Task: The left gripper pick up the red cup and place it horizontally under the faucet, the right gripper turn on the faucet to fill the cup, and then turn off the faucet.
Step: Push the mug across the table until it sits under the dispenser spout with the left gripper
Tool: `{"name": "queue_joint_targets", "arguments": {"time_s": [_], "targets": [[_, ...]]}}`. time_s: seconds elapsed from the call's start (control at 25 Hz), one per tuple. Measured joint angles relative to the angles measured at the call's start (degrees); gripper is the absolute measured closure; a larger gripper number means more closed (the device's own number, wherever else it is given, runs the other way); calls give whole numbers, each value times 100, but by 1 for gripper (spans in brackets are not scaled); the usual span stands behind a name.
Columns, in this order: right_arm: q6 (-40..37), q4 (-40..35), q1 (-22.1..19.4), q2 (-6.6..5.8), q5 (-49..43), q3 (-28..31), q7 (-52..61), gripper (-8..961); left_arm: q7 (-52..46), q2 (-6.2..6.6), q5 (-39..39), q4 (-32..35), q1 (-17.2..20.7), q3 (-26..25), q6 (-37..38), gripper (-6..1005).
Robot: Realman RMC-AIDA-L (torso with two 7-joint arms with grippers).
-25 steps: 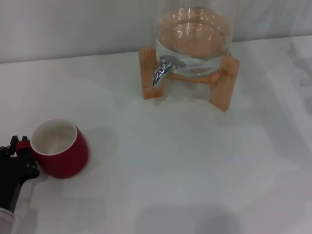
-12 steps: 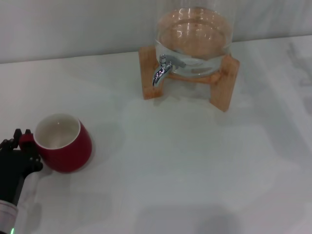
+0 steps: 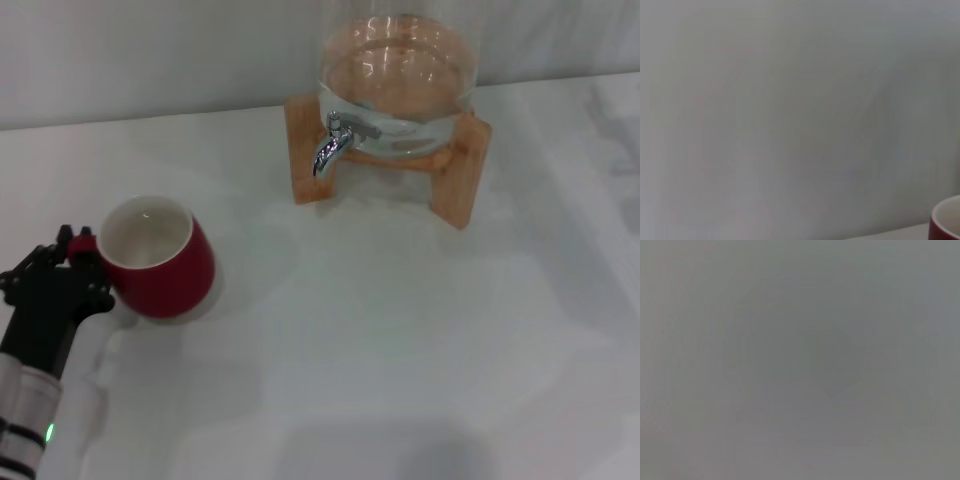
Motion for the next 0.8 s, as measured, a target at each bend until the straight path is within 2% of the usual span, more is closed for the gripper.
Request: {"name": "queue_joint_targets", "arguments": {"time_s": [0.4, 0.8], "targets": [[0, 0, 25, 0, -14, -61, 6, 250, -67, 33, 162, 181, -516, 50, 515, 873], [1, 0, 76, 13, -16, -159, 20, 250, -245, 42, 504, 179, -779, 56, 922, 874]]}}
